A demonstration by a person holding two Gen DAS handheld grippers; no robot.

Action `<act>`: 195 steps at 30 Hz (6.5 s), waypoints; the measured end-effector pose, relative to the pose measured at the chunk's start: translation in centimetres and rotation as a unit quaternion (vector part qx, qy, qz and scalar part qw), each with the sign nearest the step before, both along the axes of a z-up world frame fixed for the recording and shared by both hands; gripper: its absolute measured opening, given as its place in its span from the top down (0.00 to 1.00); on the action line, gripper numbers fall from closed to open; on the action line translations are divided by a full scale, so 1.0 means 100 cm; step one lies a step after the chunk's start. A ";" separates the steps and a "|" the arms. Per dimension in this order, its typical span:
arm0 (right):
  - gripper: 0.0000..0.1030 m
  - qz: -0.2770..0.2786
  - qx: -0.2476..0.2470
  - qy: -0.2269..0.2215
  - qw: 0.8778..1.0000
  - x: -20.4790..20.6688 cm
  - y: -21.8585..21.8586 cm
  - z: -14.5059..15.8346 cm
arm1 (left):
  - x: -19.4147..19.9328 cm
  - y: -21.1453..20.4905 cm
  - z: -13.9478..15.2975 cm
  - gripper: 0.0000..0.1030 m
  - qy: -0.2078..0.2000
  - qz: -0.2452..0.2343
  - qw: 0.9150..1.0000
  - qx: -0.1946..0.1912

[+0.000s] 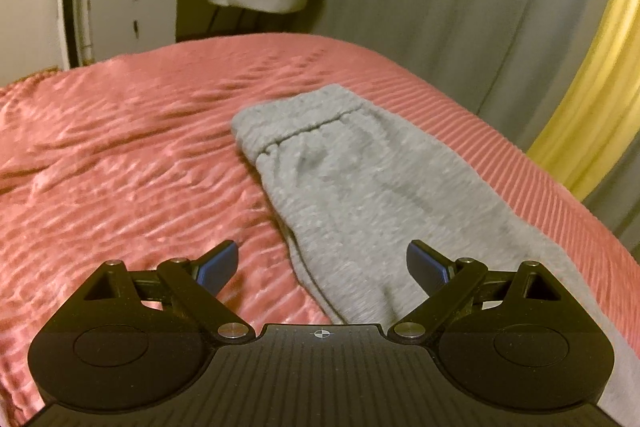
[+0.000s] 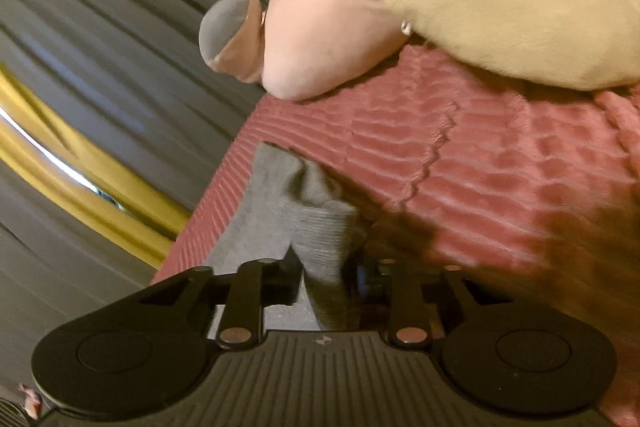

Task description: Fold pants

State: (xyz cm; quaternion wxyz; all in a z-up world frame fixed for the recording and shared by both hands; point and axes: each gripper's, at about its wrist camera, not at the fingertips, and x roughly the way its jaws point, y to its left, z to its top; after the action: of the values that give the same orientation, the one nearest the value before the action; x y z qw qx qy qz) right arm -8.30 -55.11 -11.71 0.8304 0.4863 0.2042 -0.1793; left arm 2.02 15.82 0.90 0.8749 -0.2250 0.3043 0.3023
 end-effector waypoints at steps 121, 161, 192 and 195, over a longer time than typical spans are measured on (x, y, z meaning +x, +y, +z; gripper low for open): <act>0.04 0.258 -0.241 0.129 0.927 0.101 0.281 0.040 | 0.113 -0.191 -0.028 0.54 0.089 -0.435 0.892 0.091; 0.04 0.312 0.039 0.063 0.947 0.048 0.256 0.055 | 0.008 -0.160 -0.053 0.14 0.086 -0.413 0.905 0.056; 0.77 0.219 -0.249 0.013 0.943 0.057 0.273 0.102 | 0.013 -0.145 -0.050 0.08 0.087 -0.360 0.928 0.046; 0.82 0.303 -0.212 0.073 0.926 0.092 0.283 0.063 | 0.016 -0.142 -0.055 0.06 0.093 -0.363 0.926 0.041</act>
State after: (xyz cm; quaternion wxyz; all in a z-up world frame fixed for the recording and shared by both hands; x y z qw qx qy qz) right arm 0.93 -26.85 -5.44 0.9118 0.1991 0.3590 0.0068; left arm 3.57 1.57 -4.58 0.9012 -0.0339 0.4321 -0.0041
